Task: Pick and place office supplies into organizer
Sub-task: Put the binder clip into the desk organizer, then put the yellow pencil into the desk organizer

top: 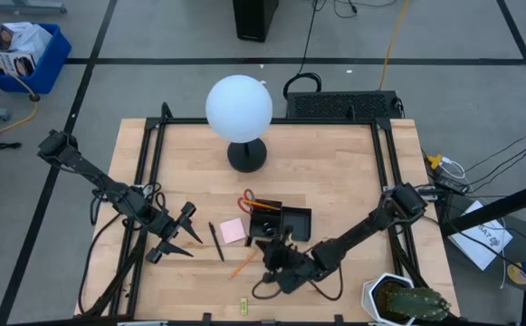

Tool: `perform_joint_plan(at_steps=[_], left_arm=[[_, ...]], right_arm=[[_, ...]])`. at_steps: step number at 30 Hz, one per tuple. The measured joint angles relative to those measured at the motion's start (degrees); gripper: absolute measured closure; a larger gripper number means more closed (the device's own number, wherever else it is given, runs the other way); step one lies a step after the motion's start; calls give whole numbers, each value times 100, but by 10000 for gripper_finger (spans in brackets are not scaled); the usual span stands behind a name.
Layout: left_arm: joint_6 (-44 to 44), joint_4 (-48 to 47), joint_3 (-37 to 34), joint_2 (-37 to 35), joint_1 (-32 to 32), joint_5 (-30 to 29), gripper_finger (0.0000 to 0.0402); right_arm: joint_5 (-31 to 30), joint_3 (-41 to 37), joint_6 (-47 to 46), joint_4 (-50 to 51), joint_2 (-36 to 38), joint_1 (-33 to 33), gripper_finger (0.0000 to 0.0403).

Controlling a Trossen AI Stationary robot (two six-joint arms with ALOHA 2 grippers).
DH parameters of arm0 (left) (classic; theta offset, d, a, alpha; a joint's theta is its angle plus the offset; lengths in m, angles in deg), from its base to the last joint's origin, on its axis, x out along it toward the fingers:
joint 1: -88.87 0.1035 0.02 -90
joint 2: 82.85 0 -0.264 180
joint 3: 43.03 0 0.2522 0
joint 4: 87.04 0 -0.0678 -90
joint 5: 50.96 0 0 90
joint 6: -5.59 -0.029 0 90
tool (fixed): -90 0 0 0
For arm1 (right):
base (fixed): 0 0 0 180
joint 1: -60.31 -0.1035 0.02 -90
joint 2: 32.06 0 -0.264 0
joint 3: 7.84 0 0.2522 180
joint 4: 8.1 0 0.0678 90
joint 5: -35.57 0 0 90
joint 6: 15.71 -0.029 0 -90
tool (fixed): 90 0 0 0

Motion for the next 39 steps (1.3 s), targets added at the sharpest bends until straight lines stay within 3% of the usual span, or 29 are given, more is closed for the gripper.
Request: perform_joint_plan(at_steps=[4,20,32,39], left_arm=[[5,-4,0,0,-1,0,206],[150,29,0,0,0,2,206],[194,44,0,0,-1,7,206],[193,23,0,0,1,4,206]], right_arm=[[381,-2,0,253,-38,304,403],[551,-2,-299,632,-40,539,401],[316,-2,-649,1182,-40,547,316],[227,-2,-652,1042,-40,458,311]])
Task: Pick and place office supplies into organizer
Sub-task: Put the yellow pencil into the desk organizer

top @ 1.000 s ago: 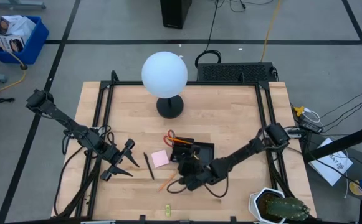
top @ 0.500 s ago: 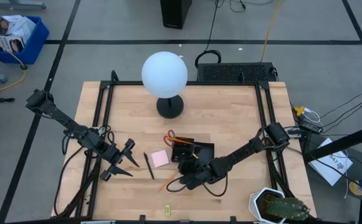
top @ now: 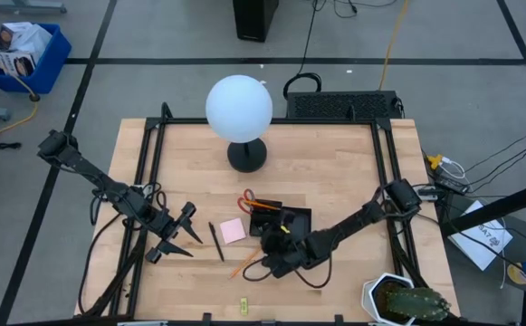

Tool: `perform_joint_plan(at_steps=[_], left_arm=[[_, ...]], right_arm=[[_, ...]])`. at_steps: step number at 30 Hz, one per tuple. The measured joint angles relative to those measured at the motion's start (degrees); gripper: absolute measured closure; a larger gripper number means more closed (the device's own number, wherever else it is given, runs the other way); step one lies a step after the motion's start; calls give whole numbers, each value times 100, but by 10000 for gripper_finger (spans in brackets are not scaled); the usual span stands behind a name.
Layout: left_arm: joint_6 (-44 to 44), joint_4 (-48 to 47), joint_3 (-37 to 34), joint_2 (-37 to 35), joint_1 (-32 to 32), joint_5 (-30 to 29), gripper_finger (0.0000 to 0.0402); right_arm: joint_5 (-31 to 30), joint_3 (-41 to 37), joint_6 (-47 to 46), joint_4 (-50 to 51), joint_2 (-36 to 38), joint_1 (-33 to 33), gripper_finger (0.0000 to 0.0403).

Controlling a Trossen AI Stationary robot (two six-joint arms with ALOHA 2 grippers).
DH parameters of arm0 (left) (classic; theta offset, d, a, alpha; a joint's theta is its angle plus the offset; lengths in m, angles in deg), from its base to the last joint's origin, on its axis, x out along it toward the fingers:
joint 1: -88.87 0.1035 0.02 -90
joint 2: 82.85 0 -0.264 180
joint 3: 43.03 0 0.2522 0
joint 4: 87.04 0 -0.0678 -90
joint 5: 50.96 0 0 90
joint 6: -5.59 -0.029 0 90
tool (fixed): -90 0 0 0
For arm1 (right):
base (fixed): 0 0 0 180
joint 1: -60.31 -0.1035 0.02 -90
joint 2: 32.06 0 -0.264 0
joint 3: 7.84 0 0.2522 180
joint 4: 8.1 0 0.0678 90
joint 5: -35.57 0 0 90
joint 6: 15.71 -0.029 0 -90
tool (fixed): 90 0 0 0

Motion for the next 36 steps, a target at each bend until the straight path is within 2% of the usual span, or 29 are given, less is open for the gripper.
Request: perform_joint_plan(at_steps=[4,6,8,12,14,18,23,27,36], left_arm=[[-1,-21,0,0,-1,0,206],[-1,-21,0,0,-1,0,206],[-1,-23,0,0,-1,0,206],[-41,-25,0,0,-1,0,206],[-43,-25,-2,0,0,0,206],[-43,-25,-2,0,-1,0,206],[-43,-25,-2,0,1,-2,206],[-36,-23,-2,0,0,-2,206],[-45,-21,-2,0,0,-2,206]], right_arm=[[11,0,1,-81,0,-90,313],[206,0,78,-310,0,-144,312],[828,0,347,-566,2,-185,312],[2619,0,804,-1179,2,-194,317],[3024,2,917,-1332,2,-161,320],[3037,2,1259,-1349,2,-73,323],[3917,-221,1369,-1551,2,230,319],[4319,-486,1356,-1655,2,479,311],[4353,-1033,1827,-2233,9,572,265]])
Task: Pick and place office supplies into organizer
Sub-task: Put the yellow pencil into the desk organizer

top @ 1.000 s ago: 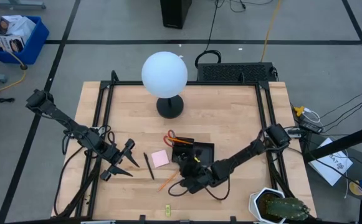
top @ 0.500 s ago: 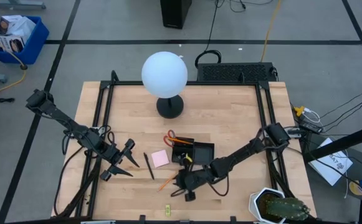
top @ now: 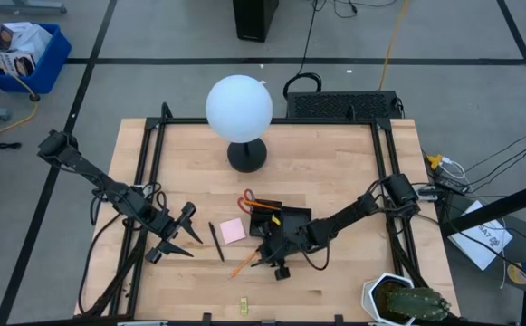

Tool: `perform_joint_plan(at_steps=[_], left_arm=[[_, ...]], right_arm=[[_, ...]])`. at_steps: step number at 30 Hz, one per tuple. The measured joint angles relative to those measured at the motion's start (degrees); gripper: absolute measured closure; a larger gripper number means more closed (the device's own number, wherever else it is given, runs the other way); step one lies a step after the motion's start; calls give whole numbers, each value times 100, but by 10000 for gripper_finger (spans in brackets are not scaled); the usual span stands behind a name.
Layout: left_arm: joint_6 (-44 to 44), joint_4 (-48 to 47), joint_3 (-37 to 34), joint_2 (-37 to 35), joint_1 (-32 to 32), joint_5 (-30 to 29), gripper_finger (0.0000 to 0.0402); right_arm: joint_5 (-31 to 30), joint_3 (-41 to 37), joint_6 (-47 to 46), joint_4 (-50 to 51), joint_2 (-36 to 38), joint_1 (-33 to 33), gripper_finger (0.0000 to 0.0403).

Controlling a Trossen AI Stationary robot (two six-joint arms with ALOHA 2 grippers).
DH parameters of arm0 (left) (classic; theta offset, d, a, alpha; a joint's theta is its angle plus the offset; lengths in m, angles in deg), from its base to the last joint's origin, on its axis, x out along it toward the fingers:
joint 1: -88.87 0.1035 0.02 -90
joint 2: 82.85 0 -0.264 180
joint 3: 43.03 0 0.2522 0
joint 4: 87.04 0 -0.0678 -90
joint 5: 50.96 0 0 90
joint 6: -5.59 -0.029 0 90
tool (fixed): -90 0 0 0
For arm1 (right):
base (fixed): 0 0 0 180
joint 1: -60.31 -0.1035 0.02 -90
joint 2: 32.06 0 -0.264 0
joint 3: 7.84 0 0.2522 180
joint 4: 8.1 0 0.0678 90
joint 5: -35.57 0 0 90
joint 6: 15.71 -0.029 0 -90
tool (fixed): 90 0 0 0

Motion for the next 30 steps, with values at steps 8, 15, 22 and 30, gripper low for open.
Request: perform_joint_plan(at_steps=[8,15,22,30], left_arm=[[-37,2,0,0,-1,-2,206],[-37,93,-4,0,-1,-2,206],[-111,92,-4,0,5,-2,206],[-126,133,-4,0,5,-2,206]], right_arm=[[-100,-485,255,-1051,0,20,251],[-325,-281,126,-748,-7,9,260],[-450,181,344,168,-9,-64,275],[-272,491,293,1089,-11,142,281]])
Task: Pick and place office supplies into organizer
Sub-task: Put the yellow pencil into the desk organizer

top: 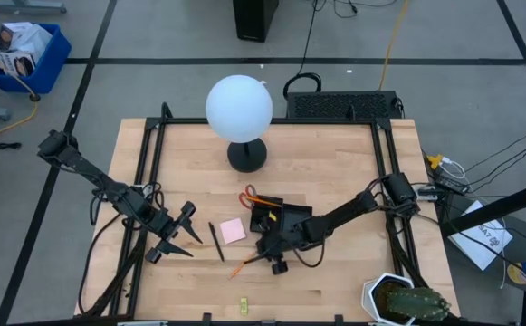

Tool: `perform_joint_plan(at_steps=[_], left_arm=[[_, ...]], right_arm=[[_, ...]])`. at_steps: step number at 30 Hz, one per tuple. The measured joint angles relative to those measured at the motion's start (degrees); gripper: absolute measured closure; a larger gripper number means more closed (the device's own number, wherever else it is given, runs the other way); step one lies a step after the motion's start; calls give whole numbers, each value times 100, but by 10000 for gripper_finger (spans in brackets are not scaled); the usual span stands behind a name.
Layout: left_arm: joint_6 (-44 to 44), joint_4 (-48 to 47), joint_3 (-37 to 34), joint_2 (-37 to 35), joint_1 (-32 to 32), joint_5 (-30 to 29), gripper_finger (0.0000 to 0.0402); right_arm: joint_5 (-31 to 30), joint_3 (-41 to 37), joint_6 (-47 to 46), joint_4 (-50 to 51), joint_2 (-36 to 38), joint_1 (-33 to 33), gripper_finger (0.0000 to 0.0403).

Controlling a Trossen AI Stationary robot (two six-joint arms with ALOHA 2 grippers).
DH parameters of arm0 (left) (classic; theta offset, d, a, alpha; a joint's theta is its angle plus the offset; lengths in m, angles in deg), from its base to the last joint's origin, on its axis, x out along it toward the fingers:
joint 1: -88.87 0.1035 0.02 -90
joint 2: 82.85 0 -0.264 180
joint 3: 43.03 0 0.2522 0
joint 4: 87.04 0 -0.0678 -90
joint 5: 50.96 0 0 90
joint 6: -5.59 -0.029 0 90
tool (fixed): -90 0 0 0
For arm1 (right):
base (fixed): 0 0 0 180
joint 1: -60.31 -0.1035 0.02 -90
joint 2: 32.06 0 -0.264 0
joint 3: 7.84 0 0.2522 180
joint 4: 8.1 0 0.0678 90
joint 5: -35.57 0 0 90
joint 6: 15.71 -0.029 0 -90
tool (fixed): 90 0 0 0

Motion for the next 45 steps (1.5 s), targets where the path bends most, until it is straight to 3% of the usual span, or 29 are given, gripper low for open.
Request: perform_joint_plan(at_steps=[8,16,25,32,37,45], left_arm=[[6,-9,0,-2,0,-2,206],[76,-8,2,-2,0,-2,206],[141,-9,1,-2,0,-2,206],[133,27,2,-2,0,-2,206],[132,26,2,-2,0,-2,206],[79,32,2,-2,0,-11,206]], right_arm=[[729,84,-587,118,-286,-4,283],[-175,81,-1719,122,-397,-497,318],[-88,71,-3008,33,-406,-1098,394],[-812,65,-3025,-31,-418,-1289,389],[-892,57,-2938,-117,-417,-1291,387],[-1149,-260,-2716,-699,-431,-1350,323]])
